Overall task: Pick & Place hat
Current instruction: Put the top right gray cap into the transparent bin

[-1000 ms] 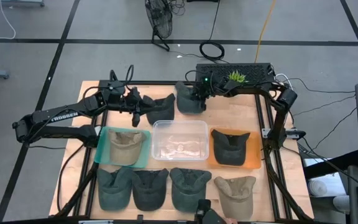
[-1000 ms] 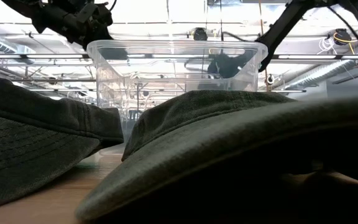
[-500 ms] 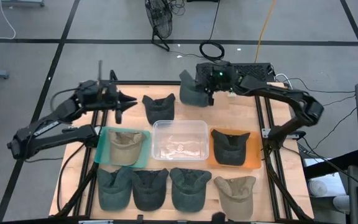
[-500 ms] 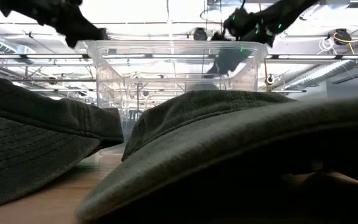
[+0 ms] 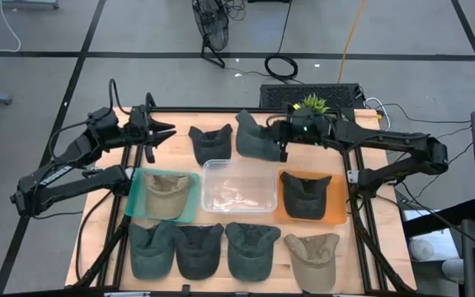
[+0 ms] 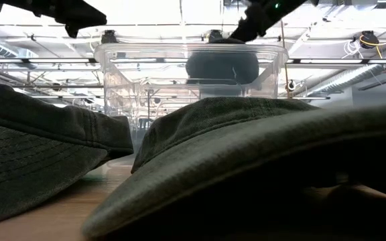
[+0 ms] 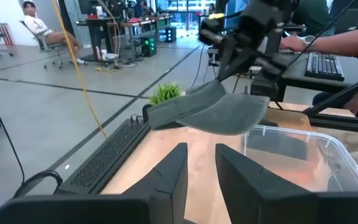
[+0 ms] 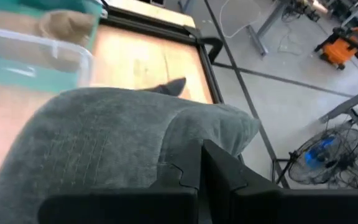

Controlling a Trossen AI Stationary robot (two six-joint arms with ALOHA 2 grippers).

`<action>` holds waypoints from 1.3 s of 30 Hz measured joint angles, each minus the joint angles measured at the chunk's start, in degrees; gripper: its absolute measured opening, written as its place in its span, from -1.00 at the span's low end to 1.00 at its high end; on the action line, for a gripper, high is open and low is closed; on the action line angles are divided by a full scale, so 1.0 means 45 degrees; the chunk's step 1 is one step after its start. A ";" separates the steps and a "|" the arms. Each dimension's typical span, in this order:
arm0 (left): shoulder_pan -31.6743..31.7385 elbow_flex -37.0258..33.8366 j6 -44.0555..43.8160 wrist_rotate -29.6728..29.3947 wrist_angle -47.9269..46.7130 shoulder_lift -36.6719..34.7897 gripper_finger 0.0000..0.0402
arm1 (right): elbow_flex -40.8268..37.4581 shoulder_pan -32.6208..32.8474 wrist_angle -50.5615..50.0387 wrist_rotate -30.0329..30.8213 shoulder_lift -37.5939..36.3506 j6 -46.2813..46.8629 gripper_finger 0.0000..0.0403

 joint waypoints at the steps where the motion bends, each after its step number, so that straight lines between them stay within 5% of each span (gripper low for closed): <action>1: -0.0001 0.0000 -0.0159 0.0037 0.0012 0.0000 -0.54 | 0.0000 0.0285 0.0014 0.0167 -0.0055 0.0094 -1.00; 16: -0.0727 -0.0005 -0.1324 0.0718 -0.1098 -0.0081 -0.54 | 0.0000 0.2946 0.2439 0.0975 0.0344 -0.0186 -1.00; 39: -0.0813 -0.0015 -0.0784 0.0704 -0.1301 -0.0097 -0.54 | 0.0000 0.4298 0.3801 0.1410 0.0402 0.0569 -1.00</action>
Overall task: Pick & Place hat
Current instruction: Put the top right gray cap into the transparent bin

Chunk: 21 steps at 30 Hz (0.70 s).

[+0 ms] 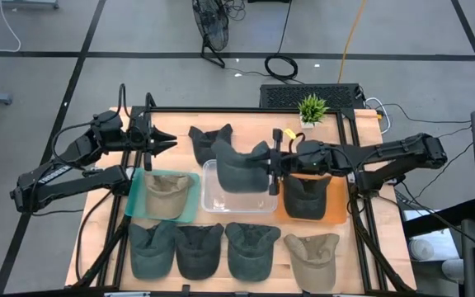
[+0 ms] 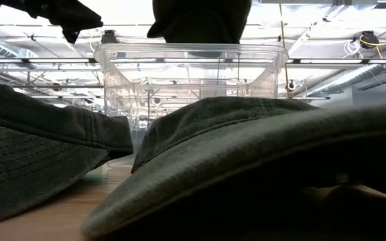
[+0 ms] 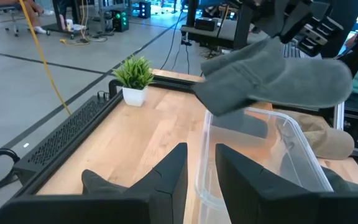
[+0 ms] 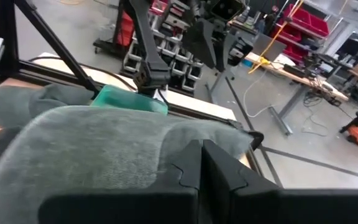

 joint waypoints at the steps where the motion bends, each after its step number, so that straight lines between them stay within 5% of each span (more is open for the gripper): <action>1: 0.0002 0.0000 0.0000 0.0000 0.0010 0.0000 -0.54 | 0.0000 0.0091 0.0022 0.0149 0.0000 -0.0022 -1.00; 21: -0.0002 0.0000 0.0009 -0.0019 -0.1534 0.0000 -0.54 | 0.0000 0.0284 0.0264 0.0871 -0.0005 -0.0388 -1.00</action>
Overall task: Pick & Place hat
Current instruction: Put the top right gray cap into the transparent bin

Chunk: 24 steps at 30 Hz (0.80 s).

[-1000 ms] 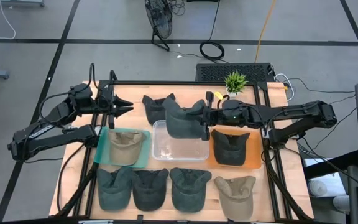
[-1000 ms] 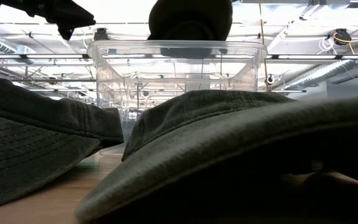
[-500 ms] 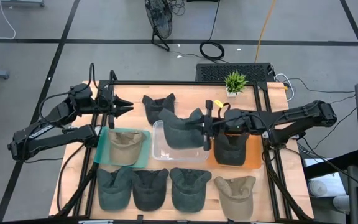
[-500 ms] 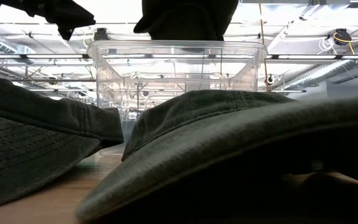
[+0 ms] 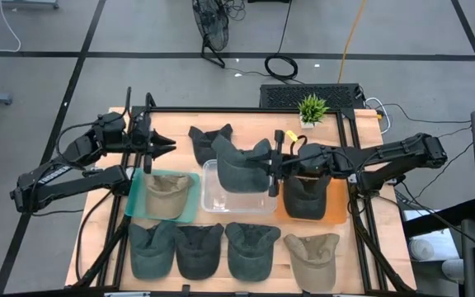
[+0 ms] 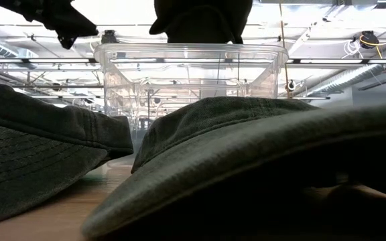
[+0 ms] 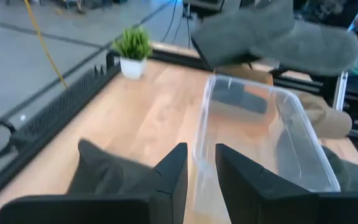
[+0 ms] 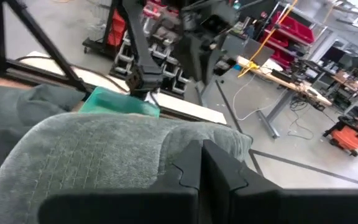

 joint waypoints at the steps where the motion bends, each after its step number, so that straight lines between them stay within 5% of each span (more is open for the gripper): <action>1: 0.0004 0.0000 -0.0069 0.0000 -0.0181 0.0000 -0.54 | 0.0000 -0.0064 0.0008 -0.0004 0.0000 -0.0004 -1.00; 9: 0.0000 -0.0011 -0.0397 0.0004 -0.1572 0.0000 -0.54 | 0.0000 -0.0217 -0.0062 -0.0087 0.0061 -0.0145 -1.00; 24: -0.0603 -0.0714 -0.0476 -0.0001 -0.1066 -0.0087 -0.54 | 0.0000 -0.0202 -0.0137 -0.0402 0.0063 -0.0121 -1.00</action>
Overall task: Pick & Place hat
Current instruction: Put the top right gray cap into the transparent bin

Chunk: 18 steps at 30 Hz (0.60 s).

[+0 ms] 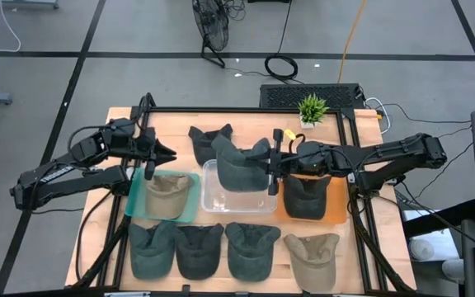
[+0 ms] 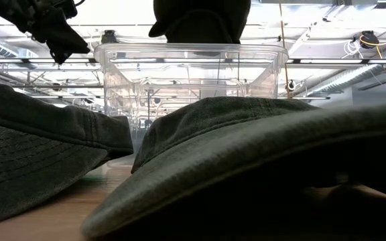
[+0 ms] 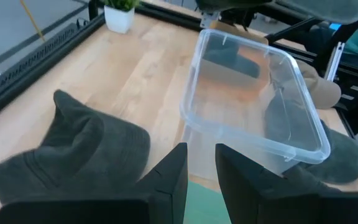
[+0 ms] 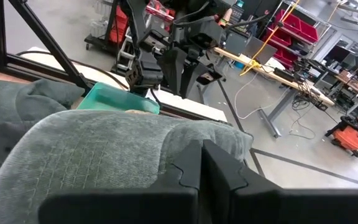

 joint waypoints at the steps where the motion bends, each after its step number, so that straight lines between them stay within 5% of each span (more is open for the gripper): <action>1: 0.0000 0.0000 0.0071 -0.0004 0.0045 0.0000 -0.54 | 0.0000 0.0000 -0.0005 0.0000 0.0000 0.0000 -1.00; 18: 0.0000 0.0000 0.0479 -0.0029 0.2343 0.0000 -0.54 | 0.0000 0.0524 -0.0401 0.0188 0.0000 0.0257 -1.00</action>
